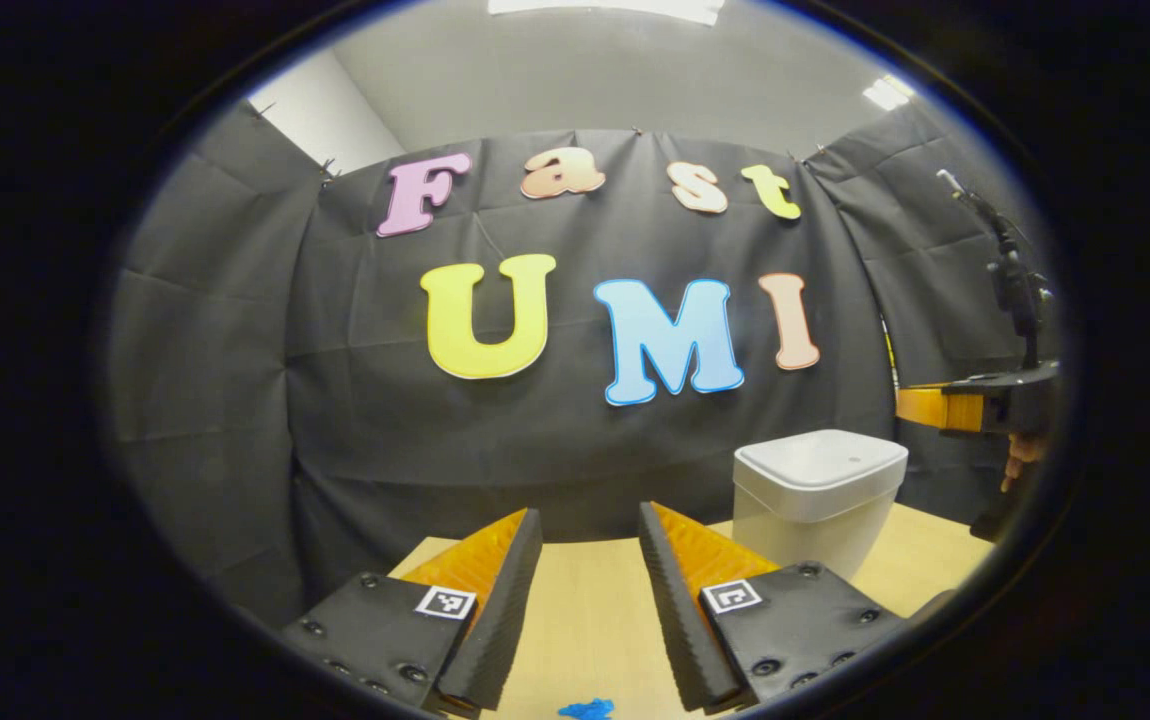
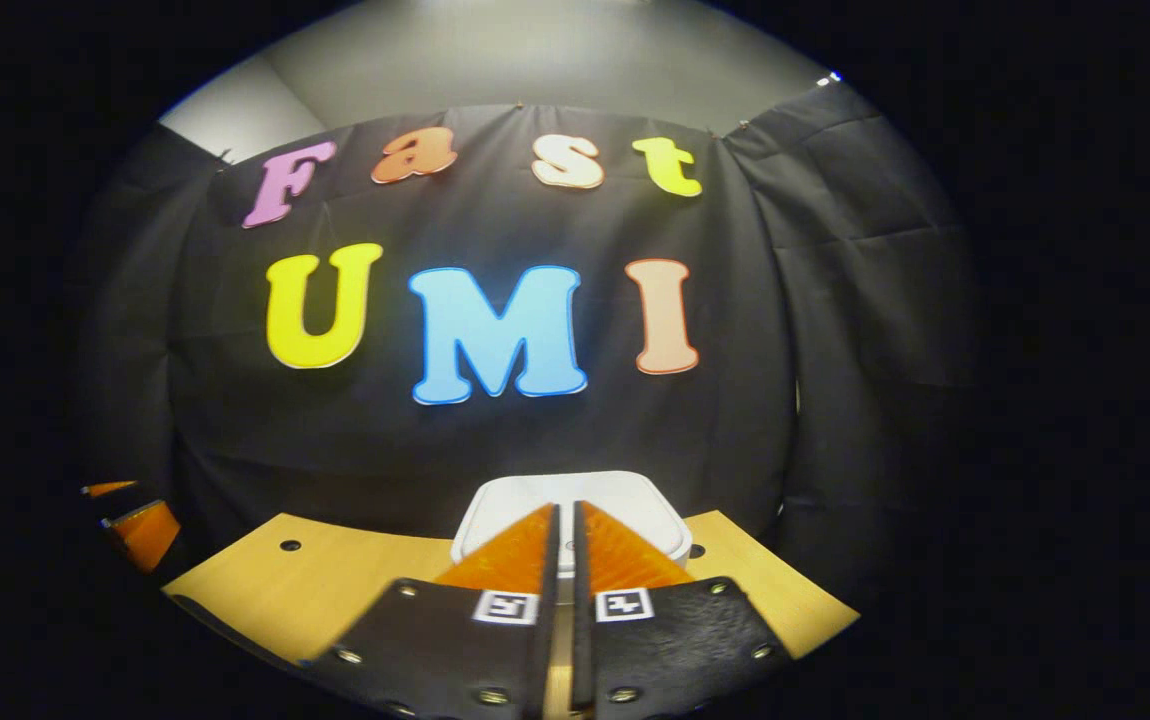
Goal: Press the lid of the desktop garbage bin to open it, pick up the crumpled paper on the desktop and throw it into the bin, then pick up the pop can on the desktop and drop it into the bin, and finally close the garbage bin lid.
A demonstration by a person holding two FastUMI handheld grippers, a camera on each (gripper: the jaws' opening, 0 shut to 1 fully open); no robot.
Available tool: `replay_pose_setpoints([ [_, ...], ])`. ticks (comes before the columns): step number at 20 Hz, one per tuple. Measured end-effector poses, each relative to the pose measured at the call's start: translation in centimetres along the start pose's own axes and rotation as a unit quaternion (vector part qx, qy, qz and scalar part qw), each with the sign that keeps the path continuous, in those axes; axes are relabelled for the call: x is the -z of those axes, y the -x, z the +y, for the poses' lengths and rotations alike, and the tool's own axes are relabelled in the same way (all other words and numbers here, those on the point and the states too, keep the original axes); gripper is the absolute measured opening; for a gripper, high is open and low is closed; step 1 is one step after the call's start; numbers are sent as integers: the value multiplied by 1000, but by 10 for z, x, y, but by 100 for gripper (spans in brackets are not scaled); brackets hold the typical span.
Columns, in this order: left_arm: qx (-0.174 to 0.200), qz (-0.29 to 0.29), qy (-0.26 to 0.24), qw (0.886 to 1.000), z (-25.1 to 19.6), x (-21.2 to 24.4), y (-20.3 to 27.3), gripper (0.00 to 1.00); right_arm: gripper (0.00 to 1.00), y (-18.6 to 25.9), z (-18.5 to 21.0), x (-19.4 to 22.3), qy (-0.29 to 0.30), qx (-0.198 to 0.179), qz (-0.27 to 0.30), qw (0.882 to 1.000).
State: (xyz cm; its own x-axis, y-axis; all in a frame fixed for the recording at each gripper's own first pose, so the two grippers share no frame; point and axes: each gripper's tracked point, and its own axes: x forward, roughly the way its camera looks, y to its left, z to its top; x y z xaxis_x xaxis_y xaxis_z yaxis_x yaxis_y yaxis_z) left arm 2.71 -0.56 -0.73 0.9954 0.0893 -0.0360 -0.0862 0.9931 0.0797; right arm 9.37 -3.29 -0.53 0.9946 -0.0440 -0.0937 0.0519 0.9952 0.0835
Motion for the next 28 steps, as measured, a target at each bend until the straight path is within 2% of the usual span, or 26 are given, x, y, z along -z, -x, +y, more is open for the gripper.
replay_pose_setpoints([
  [1,-1,-1,-1,1000,0,0,0,63,7,-9,-2,8,-15,-1,10,1000],
  [3,-4,0,0,1000,1,0,-3,80,11,-21,-8,15,-27,1,26,999],
  [4,-4,1,0,1000,1,0,-3,81,11,-26,-11,17,-24,1,32,999],
  [5,-4,1,-1,1000,1,0,-4,76,11,-33,-12,21,-17,1,36,999],
  [6,-5,1,-2,1000,3,1,-4,76,11,-37,-12,23,-8,-1,40,999],
  [8,-5,1,-4,1000,2,1,-7,88,11,-54,-14,29,12,-2,44,999],
  [9,-5,2,-4,1000,2,1,-8,91,11,-40,-14,29,12,-1,46,999],
  [10,-6,2,-4,1000,4,1,-9,91,3,-51,-9,32,13,-11,51,999],
  [17,-9,3,-3,1000,2,1,-13,91,4,-64,0,45,52,-29,68,996],
  [18,-9,3,-2,1000,2,3,-12,82,4,-66,1,50,55,-31,77,995],
  [19,-9,3,0,1000,1,3,-12,91,4,-67,1,54,56,-32,86,994],
  [22,-13,3,1,1000,4,3,-11,91,4,-68,2,64,59,-32,108,992],
  [24,-15,4,3,1000,6,4,-11,96,4,-68,1,63,63,-32,108,992],
  [25,-17,5,4,1000,7,5,-11,79,4,-67,2,67,67,-33,112,991],
  [26,-17,6,6,1000,8,6,-11,97,4,-66,2,65,73,-35,112,990],
  [28,-18,8,10,1000,8,9,-13,98,4,-67,1,69,79,-38,114,990],
])
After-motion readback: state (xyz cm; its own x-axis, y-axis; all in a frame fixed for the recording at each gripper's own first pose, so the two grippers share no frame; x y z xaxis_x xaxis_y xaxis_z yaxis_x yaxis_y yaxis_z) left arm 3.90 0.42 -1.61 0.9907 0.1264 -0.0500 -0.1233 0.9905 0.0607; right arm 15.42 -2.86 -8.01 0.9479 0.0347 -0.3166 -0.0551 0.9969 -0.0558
